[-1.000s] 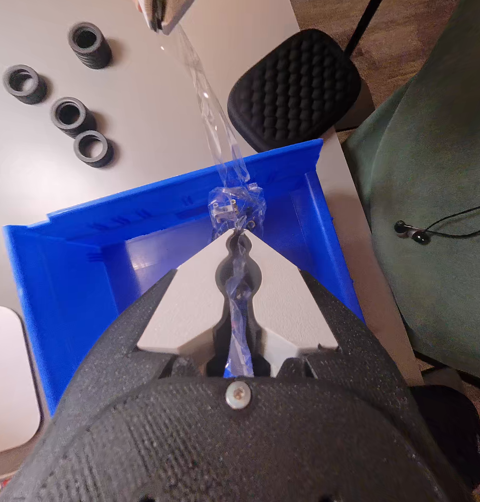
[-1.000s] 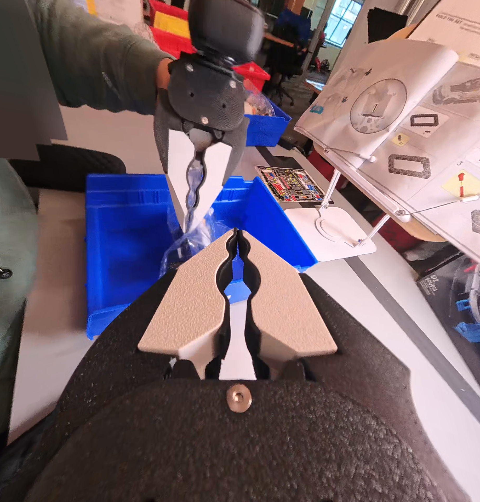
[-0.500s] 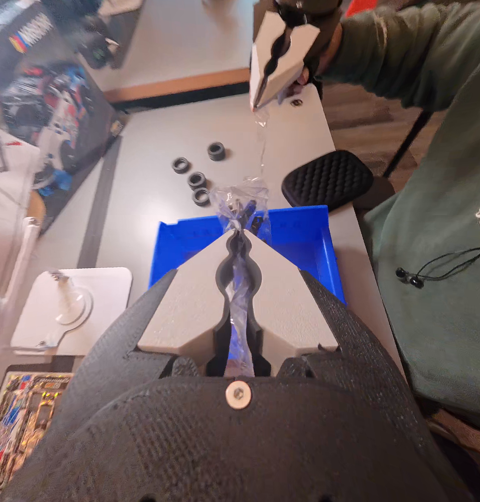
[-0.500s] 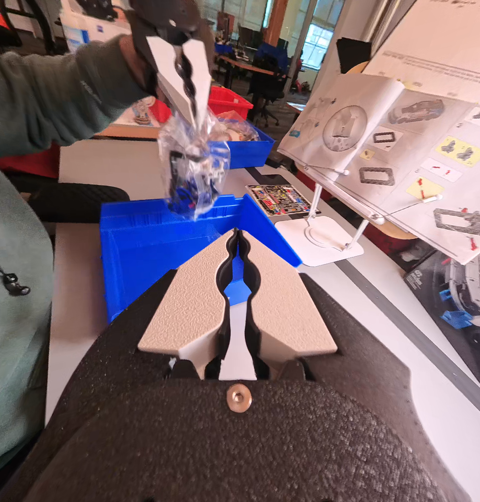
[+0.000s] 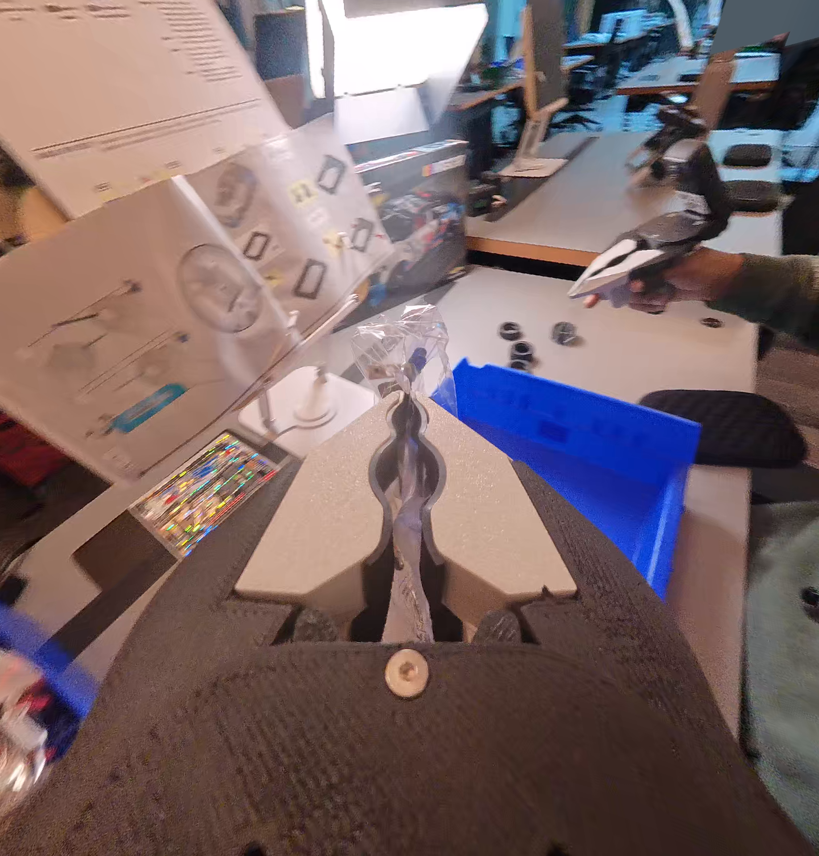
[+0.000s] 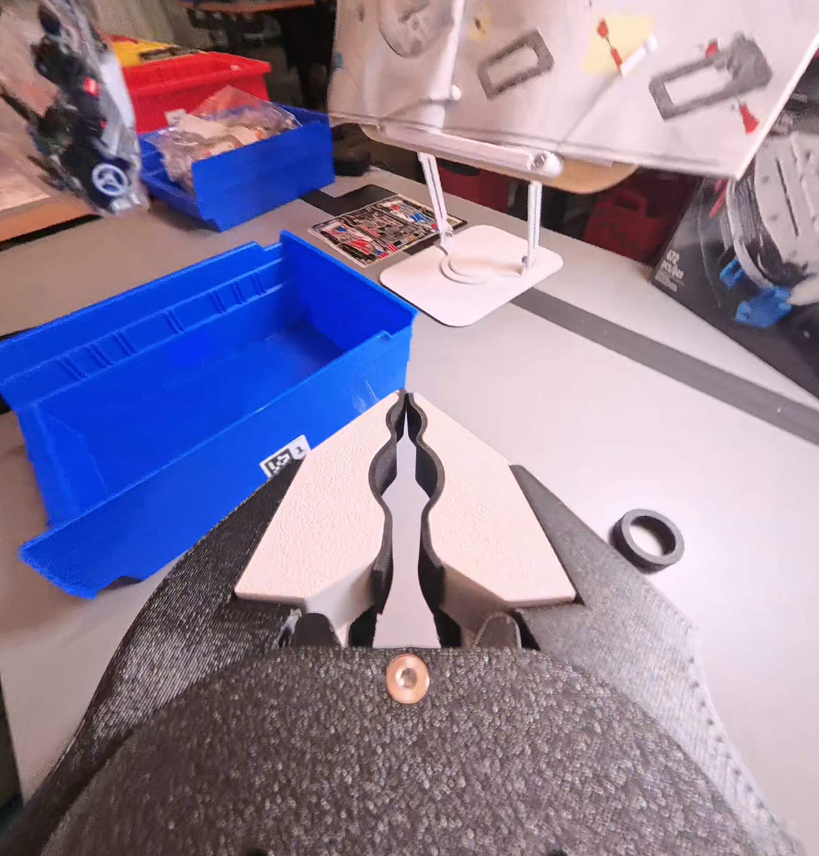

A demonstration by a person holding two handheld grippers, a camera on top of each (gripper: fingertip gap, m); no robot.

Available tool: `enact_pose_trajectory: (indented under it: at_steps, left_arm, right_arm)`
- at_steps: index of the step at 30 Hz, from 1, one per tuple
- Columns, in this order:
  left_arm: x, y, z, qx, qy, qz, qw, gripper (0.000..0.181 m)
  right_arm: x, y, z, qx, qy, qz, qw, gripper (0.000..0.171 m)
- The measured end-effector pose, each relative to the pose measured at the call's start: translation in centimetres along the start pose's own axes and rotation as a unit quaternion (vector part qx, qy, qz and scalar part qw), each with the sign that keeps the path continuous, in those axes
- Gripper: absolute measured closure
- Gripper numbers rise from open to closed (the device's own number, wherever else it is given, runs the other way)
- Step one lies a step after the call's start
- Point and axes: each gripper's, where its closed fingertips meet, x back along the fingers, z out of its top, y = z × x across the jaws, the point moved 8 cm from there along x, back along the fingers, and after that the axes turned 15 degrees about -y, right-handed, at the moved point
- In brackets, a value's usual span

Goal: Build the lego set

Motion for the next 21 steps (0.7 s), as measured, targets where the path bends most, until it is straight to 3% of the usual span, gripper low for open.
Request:
enact_pose_trajectory:
  at_steps: [5,13,17,21]
  left_arm:
    - [1.4,-1.0,-5.6,0.052,0.028,0.073,0.996,0.181]
    - [-1.5,-1.9,-14.2,0.153,0.059,0.083,0.983,0.181]
    - [-3.1,-2.2,-15.9,0.172,0.090,0.051,0.980,0.181]
    - [-3.0,-2.1,-16.3,0.159,0.106,0.067,0.979,0.181]
  right_arm:
    - [-1.9,2.3,-1.7,-0.050,0.008,-0.008,0.999,0.171]
    - [-1.3,4.1,-3.1,-0.118,0.044,-0.056,0.990,0.171]
    - [-0.5,5.5,-5.2,-0.131,0.020,-0.110,0.985,0.171]
    - [1.4,6.8,-6.9,-0.156,0.023,-0.156,0.975,0.171]
